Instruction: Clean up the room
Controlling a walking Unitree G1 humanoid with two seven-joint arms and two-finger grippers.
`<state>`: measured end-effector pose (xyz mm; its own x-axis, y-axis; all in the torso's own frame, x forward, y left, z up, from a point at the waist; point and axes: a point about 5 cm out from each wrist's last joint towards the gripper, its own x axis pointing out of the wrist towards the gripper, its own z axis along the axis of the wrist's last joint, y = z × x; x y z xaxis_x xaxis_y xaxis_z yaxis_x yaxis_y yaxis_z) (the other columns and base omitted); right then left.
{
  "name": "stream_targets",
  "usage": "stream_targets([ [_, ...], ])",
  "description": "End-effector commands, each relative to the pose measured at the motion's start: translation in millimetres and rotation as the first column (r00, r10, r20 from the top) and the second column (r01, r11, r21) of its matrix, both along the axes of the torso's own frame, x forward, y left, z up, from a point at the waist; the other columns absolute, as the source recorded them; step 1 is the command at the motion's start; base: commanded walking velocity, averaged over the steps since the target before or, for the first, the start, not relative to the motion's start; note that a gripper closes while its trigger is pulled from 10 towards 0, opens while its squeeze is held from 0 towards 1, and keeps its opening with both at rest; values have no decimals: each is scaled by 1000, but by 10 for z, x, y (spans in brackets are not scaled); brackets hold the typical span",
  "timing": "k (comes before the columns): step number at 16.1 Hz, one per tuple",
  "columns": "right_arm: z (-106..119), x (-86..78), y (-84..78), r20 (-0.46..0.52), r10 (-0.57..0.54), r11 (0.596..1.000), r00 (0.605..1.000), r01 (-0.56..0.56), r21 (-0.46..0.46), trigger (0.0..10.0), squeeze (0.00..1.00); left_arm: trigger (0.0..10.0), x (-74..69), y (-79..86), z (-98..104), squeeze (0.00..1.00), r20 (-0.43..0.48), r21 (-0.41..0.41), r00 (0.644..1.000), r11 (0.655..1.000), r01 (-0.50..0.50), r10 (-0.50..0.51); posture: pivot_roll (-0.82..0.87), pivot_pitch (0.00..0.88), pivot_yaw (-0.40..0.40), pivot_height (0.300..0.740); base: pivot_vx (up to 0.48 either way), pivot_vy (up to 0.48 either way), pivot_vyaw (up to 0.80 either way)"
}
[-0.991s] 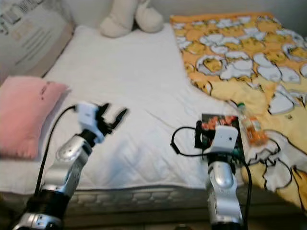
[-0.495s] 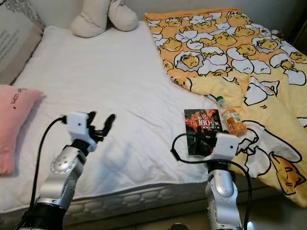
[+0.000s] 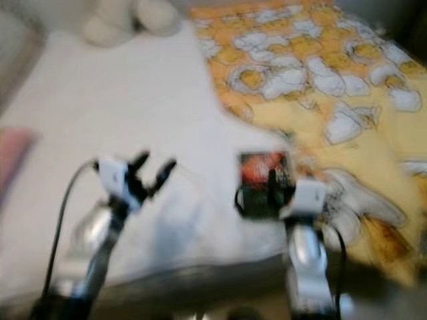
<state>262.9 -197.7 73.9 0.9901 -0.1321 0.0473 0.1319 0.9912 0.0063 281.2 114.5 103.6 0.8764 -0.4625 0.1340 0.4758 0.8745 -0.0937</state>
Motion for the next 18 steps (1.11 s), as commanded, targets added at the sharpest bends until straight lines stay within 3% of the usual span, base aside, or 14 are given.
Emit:
stream_targets([
  [1,-31,-26,-5,-9,-18,1000,1000,18,-1,10000,0,10000,24,-8,64,0,22,12,999,1000,28,-28,-149,0,110,740,0,-450,-600],
  [4,72,33,46,29,4,997,1000,-2,-78,10000,0,10000,86,13,67,0,18,27,1000,1000,10,-11,-154,0,114,736,81,-87,-398],
  [7,231,98,110,84,13,997,996,-6,-81,10000,0,10000,99,3,51,0,13,43,1000,999,16,-16,-155,0,111,736,0,0,-242],
  [11,169,100,120,57,26,996,998,-21,-91,10000,0,10000,148,7,-24,0,-22,93,1000,996,0,2,-152,0,103,736,0,0,-663],
  [14,130,128,140,17,47,995,999,-46,-92,10000,0,10000,257,43,-27,0,-35,151,997,987,-56,62,-150,0,98,736,0,0,0],
  [18,117,142,156,10,55,994,998,-53,-93,10000,0,10000,268,85,-27,0,-88,13,987,991,-132,133,-147,0,98,736,0,234,0],
])
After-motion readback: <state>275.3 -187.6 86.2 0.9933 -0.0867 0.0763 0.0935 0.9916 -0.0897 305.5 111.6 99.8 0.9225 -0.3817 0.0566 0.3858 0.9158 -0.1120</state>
